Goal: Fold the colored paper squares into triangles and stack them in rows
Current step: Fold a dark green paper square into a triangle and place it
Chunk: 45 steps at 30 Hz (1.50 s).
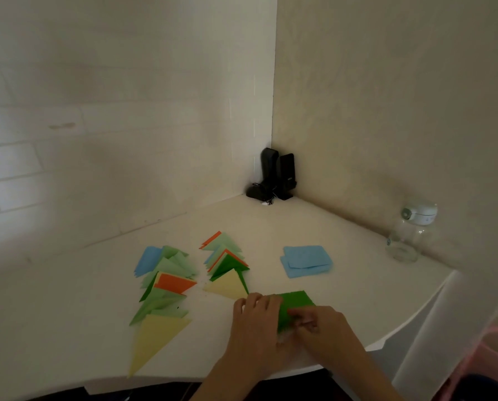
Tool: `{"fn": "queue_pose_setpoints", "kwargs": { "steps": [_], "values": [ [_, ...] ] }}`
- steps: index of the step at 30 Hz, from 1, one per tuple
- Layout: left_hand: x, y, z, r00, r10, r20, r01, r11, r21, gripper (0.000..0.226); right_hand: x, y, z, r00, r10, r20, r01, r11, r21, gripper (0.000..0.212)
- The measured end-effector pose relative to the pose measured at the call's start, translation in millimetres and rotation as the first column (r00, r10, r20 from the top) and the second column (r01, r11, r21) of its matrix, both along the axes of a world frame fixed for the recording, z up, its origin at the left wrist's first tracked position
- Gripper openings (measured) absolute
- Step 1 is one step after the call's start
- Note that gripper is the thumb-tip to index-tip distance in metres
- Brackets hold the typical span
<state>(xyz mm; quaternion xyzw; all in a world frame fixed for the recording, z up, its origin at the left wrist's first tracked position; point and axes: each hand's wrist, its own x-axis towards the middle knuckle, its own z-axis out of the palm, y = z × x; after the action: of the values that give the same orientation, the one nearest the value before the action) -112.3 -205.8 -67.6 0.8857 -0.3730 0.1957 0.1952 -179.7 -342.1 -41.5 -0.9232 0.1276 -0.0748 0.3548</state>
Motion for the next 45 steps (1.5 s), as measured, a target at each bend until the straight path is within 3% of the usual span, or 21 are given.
{"fn": "queue_pose_setpoints", "kwargs": {
  "steps": [5, 8, 14, 19, 22, 25, 28, 33, 39, 45],
  "values": [
    [5, 9, -8, 1.0, -0.01, 0.023, 0.01, 0.999, -0.032, 0.011, -6, 2, 3, 0.984, 0.009, 0.179, 0.002, 0.998, -0.06, 0.037],
    [11, 19, -17, 1.0, -0.024, 0.006, 0.024, 0.997, -0.08, 0.013, -3, -15, 2, 0.989, 0.028, 0.148, 0.002, 0.98, -0.201, 0.042],
    [22, 35, -17, 0.997, -0.021, -0.068, 0.009, 0.985, -0.17, 0.007, 17, -21, -6, 0.995, 0.098, 0.003, -0.09, 0.926, -0.367, 0.022],
    [27, 45, -17, 0.992, 0.03, -0.121, -0.053, 0.98, -0.192, 0.011, 22, -23, -20, 0.99, 0.091, 0.111, -0.062, 0.968, -0.243, 0.041],
    [30, 44, -18, 0.983, 0.046, -0.179, -0.089, 0.967, -0.237, 0.018, 25, -26, -27, 0.984, 0.061, 0.169, -0.033, 0.986, -0.161, 0.042],
    [29, 41, -18, 0.976, 0.096, -0.197, -0.146, 0.954, -0.26, 0.024, 31, -26, -28, 0.984, 0.005, 0.177, 0.023, 0.987, -0.16, 0.044],
    [25, 32, -19, 0.968, 0.173, -0.18, -0.212, 0.95, -0.228, 0.022, 37, -21, -26, 0.991, -0.058, 0.124, 0.082, 0.977, -0.195, 0.032],
    [23, 17, -18, 0.96, 0.236, -0.153, -0.262, 0.949, -0.178, 0.026, 44, -11, -23, 0.992, -0.085, 0.092, 0.107, 0.96, -0.26, 0.04],
    [25, 17, -15, 0.949, 0.202, -0.244, -0.256, 0.941, -0.219, 0.021, 48, -7, -22, 0.993, -0.089, 0.078, 0.112, 0.917, -0.382, 0.049],
    [29, 26, -14, 0.945, 0.094, -0.313, -0.191, 0.936, -0.296, 0.024, 50, -16, -25, 0.991, -0.084, 0.1, 0.101, 0.977, -0.185, 0.048]
  ]
}}
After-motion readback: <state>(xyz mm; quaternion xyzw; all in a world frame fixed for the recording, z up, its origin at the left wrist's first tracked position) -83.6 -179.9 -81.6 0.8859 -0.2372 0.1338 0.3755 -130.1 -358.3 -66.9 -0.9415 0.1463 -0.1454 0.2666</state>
